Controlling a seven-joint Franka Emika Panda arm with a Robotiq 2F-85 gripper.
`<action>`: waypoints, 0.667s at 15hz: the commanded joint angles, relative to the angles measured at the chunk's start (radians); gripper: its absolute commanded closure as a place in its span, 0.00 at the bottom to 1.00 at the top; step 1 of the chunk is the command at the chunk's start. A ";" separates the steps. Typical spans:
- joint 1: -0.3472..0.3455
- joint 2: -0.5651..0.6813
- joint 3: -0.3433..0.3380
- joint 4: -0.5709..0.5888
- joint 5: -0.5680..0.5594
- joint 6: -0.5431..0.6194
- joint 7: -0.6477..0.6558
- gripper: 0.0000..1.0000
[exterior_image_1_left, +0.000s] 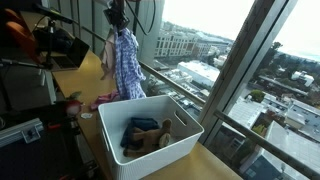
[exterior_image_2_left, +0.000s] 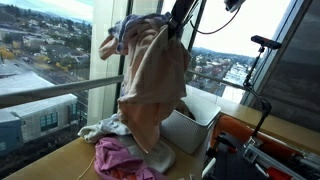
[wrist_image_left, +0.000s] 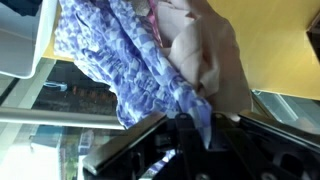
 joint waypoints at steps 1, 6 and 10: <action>-0.009 -0.088 -0.054 0.096 0.015 -0.030 0.002 0.97; -0.053 -0.136 -0.152 0.269 0.009 -0.045 0.006 0.97; -0.101 -0.128 -0.239 0.440 0.012 -0.092 -0.016 0.97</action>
